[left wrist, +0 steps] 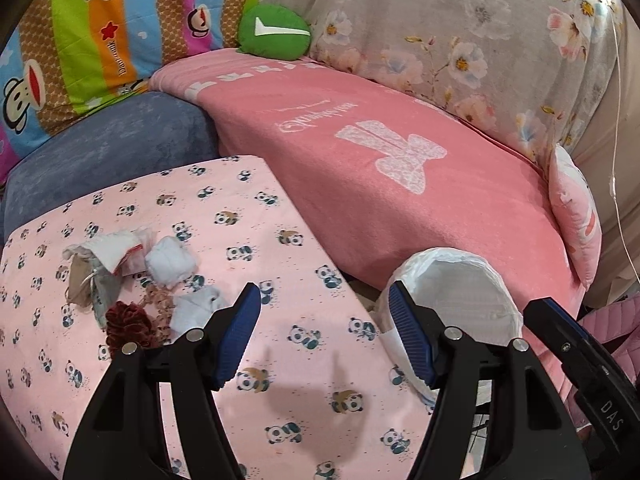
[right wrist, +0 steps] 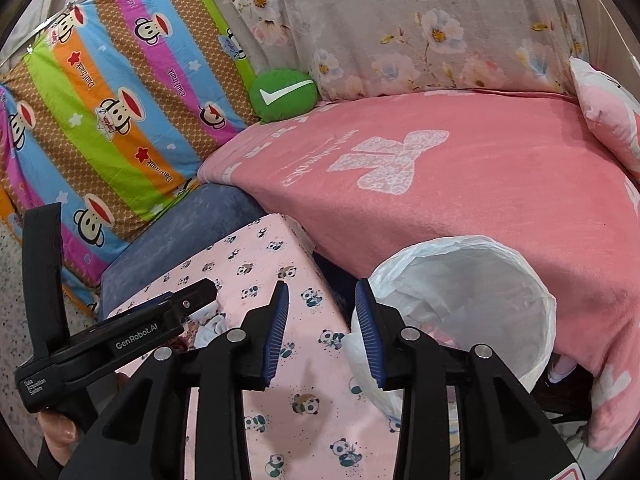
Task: Collect trash
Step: 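Move both open tools back to the remaining cloth pile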
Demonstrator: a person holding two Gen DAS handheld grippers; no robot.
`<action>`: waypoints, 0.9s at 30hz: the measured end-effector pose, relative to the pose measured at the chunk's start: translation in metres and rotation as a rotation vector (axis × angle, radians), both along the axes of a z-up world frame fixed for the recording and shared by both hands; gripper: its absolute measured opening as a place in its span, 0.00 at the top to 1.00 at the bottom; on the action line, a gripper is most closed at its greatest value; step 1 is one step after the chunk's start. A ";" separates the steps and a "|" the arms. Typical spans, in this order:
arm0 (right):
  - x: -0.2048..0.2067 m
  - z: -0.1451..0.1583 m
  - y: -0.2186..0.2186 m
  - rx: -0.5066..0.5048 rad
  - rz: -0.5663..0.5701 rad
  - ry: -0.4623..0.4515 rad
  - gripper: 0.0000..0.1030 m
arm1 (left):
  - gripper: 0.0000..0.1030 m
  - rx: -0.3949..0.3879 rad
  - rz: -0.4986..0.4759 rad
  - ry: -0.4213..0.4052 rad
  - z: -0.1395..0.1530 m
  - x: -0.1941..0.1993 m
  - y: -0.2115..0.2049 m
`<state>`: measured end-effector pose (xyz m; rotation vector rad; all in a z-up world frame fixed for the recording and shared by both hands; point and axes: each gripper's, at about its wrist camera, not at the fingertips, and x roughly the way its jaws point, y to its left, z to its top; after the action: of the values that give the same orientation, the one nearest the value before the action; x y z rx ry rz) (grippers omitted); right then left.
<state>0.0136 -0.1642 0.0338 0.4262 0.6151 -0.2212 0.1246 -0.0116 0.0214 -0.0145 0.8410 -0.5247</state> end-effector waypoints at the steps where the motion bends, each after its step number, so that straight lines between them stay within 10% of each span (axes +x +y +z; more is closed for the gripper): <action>1: 0.002 -0.001 0.004 0.000 0.008 0.003 0.62 | 0.36 0.004 0.019 0.005 -0.003 0.002 0.008; 27: 0.097 -0.055 0.136 -0.019 0.217 0.171 0.50 | 0.31 0.093 0.311 0.213 -0.098 0.052 0.167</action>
<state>0.1102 -0.0283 -0.0210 0.3209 0.8202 -0.0568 0.1762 0.1552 -0.0765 -0.1156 1.0490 -0.1925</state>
